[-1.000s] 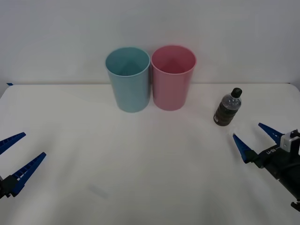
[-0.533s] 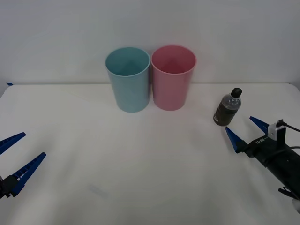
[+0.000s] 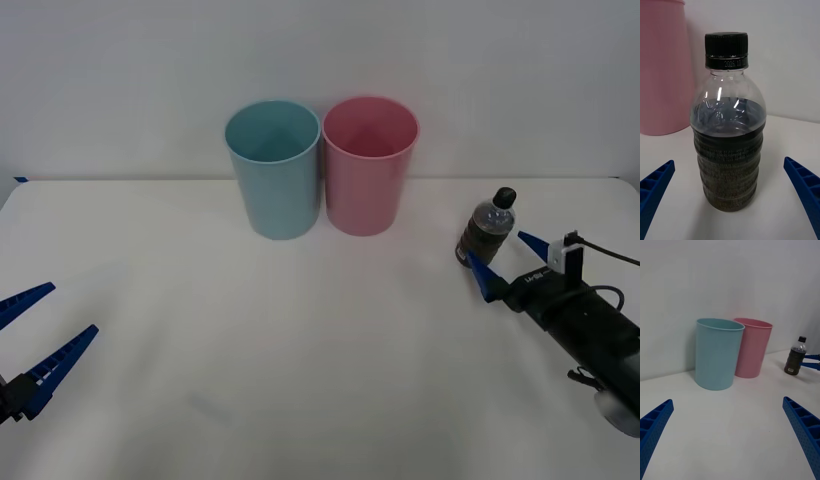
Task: Grasp the object on the table and drop it into the matching bin: aluminum can to the light blue bin, PET bottle to the pink bin.
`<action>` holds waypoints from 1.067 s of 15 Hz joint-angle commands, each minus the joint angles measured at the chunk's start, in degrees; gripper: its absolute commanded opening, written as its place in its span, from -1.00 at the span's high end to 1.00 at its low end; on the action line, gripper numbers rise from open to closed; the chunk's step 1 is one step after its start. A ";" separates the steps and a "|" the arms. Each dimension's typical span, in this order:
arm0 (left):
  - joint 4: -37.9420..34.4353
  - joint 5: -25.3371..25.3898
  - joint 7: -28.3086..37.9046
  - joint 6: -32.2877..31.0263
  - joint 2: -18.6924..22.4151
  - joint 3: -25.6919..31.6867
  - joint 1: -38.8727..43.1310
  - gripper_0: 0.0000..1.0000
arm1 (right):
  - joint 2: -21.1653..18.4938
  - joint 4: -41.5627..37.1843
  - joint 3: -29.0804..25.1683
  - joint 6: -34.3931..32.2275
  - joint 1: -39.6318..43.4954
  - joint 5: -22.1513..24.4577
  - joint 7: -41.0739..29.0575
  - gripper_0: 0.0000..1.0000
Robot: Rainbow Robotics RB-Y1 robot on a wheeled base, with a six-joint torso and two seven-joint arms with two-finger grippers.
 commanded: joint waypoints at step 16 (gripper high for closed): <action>0.00 0.00 0.00 0.00 0.00 0.00 0.00 -1.00 | 2.57 2.93 3.08 8.64 -6.11 0.24 2.81 1.00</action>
